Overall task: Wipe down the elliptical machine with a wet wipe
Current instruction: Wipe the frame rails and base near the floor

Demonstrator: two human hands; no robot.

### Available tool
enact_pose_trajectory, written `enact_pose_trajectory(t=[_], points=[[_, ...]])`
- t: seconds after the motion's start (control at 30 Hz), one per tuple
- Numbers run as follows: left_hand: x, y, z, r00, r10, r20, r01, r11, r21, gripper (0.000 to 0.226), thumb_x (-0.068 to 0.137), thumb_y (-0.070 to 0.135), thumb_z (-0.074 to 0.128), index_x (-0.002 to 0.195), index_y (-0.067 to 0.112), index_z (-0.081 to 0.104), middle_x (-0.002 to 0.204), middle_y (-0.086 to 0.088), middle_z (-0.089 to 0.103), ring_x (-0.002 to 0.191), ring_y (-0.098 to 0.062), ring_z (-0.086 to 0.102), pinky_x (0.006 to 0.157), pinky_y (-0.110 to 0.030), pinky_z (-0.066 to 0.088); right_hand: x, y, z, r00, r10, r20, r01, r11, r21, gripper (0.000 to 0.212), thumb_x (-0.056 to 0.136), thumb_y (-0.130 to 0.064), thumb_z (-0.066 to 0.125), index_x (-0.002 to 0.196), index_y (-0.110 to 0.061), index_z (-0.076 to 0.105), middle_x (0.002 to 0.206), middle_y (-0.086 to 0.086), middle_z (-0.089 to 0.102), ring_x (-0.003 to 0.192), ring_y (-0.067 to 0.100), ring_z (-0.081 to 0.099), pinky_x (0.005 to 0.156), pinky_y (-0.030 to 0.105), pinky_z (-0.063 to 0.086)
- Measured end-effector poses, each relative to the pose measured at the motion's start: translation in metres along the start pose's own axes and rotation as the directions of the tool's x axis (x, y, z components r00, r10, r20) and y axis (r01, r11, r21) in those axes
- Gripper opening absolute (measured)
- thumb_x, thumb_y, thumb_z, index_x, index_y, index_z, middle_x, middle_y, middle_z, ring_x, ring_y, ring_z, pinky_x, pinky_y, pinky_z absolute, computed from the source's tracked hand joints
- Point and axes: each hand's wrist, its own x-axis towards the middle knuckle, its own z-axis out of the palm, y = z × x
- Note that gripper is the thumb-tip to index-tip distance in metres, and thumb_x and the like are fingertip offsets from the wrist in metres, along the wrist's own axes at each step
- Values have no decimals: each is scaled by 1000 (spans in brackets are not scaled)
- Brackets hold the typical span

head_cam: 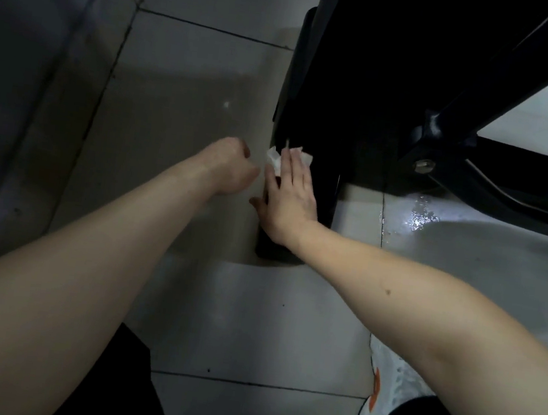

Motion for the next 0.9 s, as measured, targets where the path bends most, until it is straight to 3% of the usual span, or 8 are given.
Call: enact_pose_trajectory(t=[0.17, 0.33, 0.43, 0.5, 0.63, 0.73, 0.8, 0.9], points=[[4, -1, 8, 1000, 19, 23, -19, 1000, 10, 52, 98, 28, 61, 142, 2, 54, 147, -19, 52, 137, -31, 48, 111, -33, 40, -87, 5, 46, 959, -279, -48, 282, 956, 77, 77, 93, -58, 51, 153, -9, 44, 168, 19, 17, 156, 39, 1, 126, 54, 9], [7, 0, 14, 998, 21, 59, -20, 1000, -17, 53, 97, 28, 62, 144, 5, 52, 148, -17, 52, 138, -30, 48, 113, -34, 40, -88, 19, 51, 912, -411, -6, 409, 909, -85, 74, 94, -62, 40, 151, -16, 48, 165, 14, 28, 156, 38, 8, 126, 54, 4], [9, 2, 14, 998, 30, 58, -28, 999, -32, 54, 97, 29, 61, 145, 4, 52, 148, -17, 52, 137, -30, 49, 111, -32, 40, -33, 28, 19, 978, -208, 10, 208, 976, -65, 74, 96, -65, 24, 159, -27, 32, 171, 9, 10, 154, 45, -3, 124, 60, -3], [9, 5, 15, 998, 32, 56, -30, 999, -42, 55, 97, 30, 62, 145, 6, 51, 148, -16, 52, 136, -29, 50, 109, -32, 40, -14, 25, 10, 997, -74, 11, 74, 997, -14, 73, 99, -65, 26, 162, -28, 21, 171, 7, -4, 155, 40, -13, 124, 56, -6], [9, 11, 19, 996, 60, 62, -57, 997, -47, 44, 98, 27, 61, 136, 5, 59, 139, -16, 59, 128, -29, 55, 101, -30, 43, -59, 2, 35, 988, 110, -111, -86, 976, 200, 85, 93, -58, 31, 163, -12, 14, 170, 16, 2, 157, 36, -5, 126, 51, 6], [6, 16, 20, 994, 76, 73, -74, 997, -36, 36, 98, 24, 60, 125, 1, 64, 127, -19, 64, 117, -32, 61, 97, -34, 49, -115, -9, 55, 990, 121, -73, -97, 958, 271, 92, 93, -56, 39, 162, -4, 6, 170, 18, 2, 157, 33, -8, 127, 49, 4], [5, 20, 21, 994, 78, 71, -75, 997, -36, 35, 98, 24, 60, 124, 1, 65, 126, -20, 65, 117, -32, 61, 96, -33, 48, -112, 1, 55, 988, 146, -56, -123, 948, 294, 90, 94, -55, 39, 162, -2, 10, 169, 20, 3, 157, 36, -6, 127, 50, 6], [4, 23, 23, 994, 71, 88, -67, 997, -46, 38, 98, 24, 60, 130, 3, 63, 131, -17, 64, 121, -30, 59, 94, -26, 44, -65, 24, 43, 947, 320, -36, -289, 895, 340, 84, 99, -54, 38, 161, -3, 13, 168, 25, 2, 155, 43, 2, 126, 52, 8]])
